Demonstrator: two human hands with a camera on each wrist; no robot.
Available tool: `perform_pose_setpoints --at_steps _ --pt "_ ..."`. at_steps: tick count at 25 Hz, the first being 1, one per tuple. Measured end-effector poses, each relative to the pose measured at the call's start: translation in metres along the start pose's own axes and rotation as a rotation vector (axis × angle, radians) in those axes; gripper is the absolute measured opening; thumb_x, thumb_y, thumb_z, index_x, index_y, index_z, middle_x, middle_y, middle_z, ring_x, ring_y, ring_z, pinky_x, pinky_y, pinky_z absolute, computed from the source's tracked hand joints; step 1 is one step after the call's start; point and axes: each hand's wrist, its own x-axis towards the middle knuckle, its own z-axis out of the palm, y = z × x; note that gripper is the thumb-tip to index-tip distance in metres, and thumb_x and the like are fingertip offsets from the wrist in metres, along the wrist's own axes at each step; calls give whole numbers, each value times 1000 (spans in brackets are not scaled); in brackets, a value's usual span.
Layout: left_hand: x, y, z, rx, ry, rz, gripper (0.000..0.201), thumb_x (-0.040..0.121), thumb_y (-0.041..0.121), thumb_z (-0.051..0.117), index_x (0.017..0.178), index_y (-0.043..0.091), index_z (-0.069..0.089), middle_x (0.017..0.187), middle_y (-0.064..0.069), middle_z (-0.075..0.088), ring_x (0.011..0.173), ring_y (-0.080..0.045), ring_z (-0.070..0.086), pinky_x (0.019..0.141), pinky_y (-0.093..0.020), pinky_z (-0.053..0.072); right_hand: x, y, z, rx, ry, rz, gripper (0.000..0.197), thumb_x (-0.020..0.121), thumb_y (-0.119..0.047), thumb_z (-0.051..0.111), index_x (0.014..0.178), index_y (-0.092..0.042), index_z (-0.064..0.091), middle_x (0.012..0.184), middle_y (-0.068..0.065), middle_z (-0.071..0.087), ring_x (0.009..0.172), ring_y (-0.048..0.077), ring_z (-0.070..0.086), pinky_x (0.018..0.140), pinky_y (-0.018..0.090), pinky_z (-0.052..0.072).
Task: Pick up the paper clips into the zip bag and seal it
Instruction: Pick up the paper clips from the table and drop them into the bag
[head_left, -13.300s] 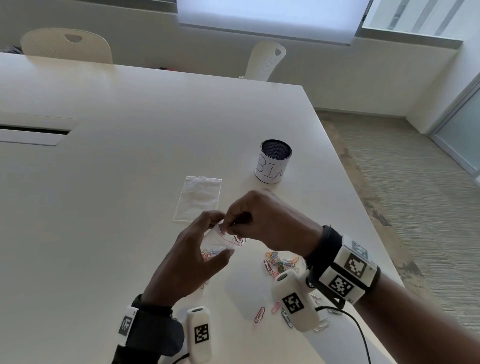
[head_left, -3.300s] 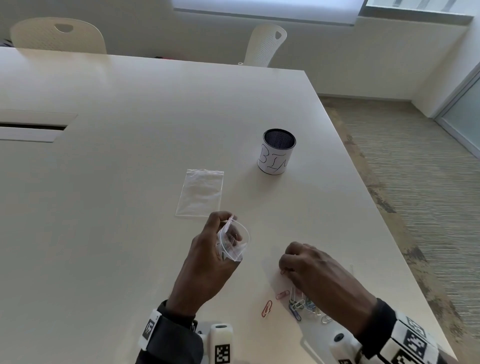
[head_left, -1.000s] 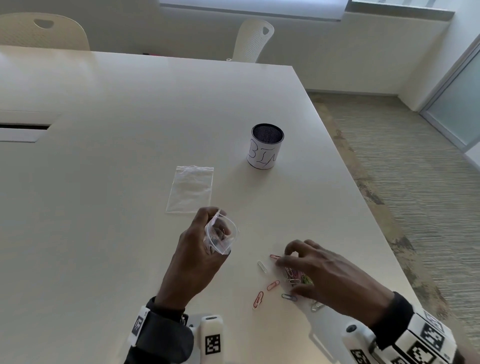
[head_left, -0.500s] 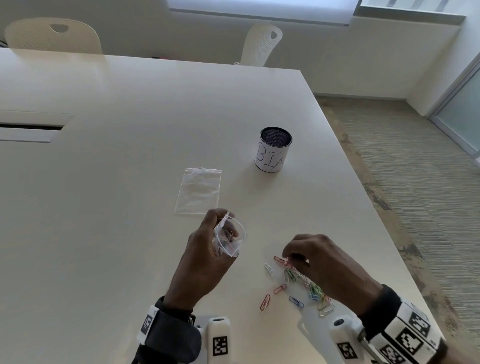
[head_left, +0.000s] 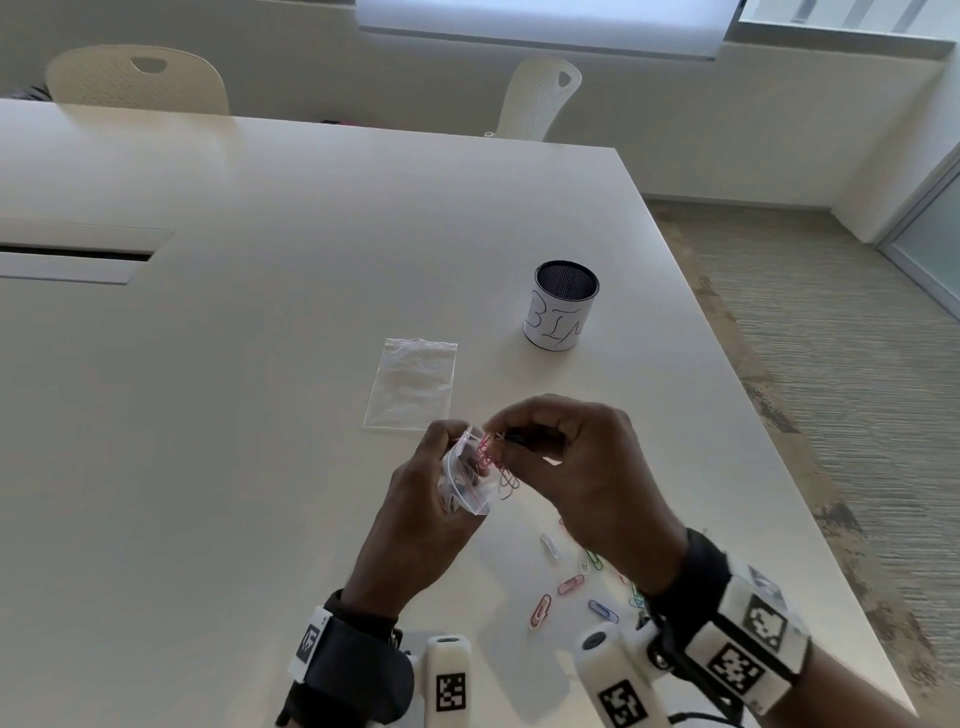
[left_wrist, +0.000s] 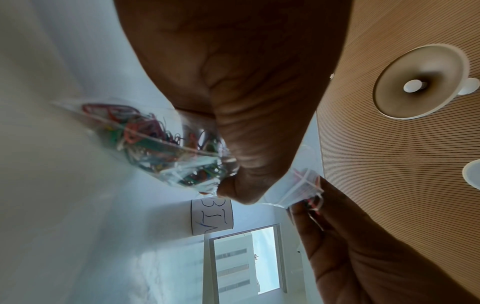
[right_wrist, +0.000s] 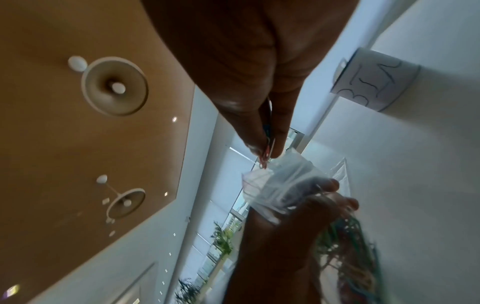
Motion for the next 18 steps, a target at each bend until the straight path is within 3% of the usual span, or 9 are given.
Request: perform_pose_setpoints --at_steps 6,9,13,18 --pt "1 -2 1 15 13 7 51 85 5 80 119 32 54 91 11 73 77 -9 71 62 -20 56 0 4 17 -180 -49 -31 10 89 -8 78 95 -16 79 89 -5 79 83 8 77 79 32 63" --pt "1 -4 1 10 14 7 48 86 6 79 118 32 54 91 9 73 75 -12 71 61 -23 57 -1 -4 12 -145 -111 -6 8 92 -7 75 96 -13 78 90 -6 81 85 2 77 81 26 64" --pt "0 -6 0 2 12 3 49 84 8 80 120 31 55 91 14 71 78 -7 70 65 -15 53 0 -14 -3 -156 -109 -42 10 90 0 76 90 -10 78 80 -11 79 77 -3 76 74 10 57" --pt "0 -9 0 -17 20 -5 54 82 3 80 122 31 56 100 13 73 91 -8 72 76 -14 55 -4 7 -51 -347 -33 -2 8 88 -11 82 90 -18 79 78 -10 77 76 2 74 73 12 58"
